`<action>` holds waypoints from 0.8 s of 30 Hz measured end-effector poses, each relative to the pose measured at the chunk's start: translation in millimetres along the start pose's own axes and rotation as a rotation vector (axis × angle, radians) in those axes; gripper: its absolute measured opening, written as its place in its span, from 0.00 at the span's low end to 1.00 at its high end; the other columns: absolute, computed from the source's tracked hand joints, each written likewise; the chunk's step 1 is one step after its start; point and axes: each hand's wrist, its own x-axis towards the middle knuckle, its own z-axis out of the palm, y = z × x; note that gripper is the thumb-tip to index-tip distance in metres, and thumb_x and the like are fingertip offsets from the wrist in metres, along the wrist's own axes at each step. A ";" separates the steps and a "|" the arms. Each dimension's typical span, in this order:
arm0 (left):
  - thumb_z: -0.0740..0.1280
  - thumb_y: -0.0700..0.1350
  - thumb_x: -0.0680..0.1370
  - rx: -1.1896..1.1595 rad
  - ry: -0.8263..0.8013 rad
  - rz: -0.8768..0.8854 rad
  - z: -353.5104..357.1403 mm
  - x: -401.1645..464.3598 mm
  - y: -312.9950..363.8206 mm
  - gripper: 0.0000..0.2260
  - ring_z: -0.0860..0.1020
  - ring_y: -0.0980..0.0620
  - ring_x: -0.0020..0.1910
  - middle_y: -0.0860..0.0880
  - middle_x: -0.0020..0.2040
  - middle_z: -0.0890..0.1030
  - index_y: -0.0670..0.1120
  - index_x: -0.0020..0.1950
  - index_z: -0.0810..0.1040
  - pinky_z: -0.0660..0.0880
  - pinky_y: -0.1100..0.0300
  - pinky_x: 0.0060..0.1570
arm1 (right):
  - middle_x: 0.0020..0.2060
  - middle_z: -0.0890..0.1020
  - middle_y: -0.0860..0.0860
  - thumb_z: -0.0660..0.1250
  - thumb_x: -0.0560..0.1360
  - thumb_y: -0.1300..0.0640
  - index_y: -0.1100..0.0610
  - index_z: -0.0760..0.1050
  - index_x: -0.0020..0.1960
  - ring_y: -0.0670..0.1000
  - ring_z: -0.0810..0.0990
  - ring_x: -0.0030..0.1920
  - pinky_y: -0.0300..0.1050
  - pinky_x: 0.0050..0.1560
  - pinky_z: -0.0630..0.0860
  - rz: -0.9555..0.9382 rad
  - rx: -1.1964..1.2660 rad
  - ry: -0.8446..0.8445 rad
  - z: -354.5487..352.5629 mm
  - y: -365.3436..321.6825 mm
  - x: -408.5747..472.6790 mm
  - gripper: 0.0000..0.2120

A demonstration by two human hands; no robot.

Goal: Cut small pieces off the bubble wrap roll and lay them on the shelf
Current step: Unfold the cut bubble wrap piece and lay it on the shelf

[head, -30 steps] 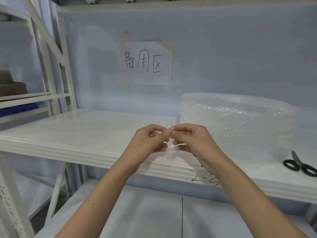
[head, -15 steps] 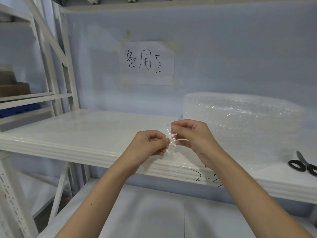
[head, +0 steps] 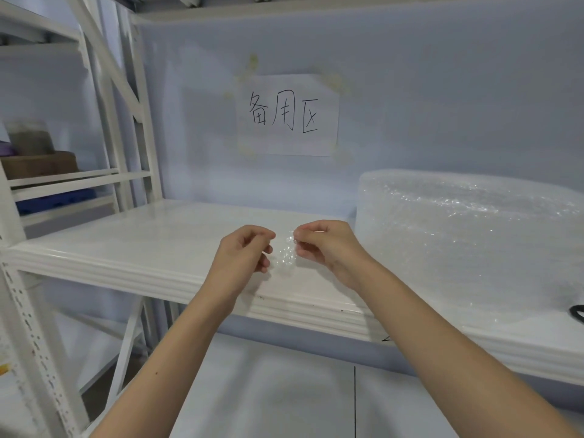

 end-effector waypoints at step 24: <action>0.62 0.40 0.78 0.046 0.037 0.041 -10.0 -2.1 8.0 0.09 0.71 0.49 0.30 0.49 0.40 0.79 0.46 0.48 0.82 0.70 0.61 0.34 | 0.50 0.82 0.55 0.66 0.74 0.48 0.56 0.78 0.47 0.56 0.81 0.42 0.46 0.45 0.77 -0.202 -0.773 0.126 16.8 13.0 24.4 0.11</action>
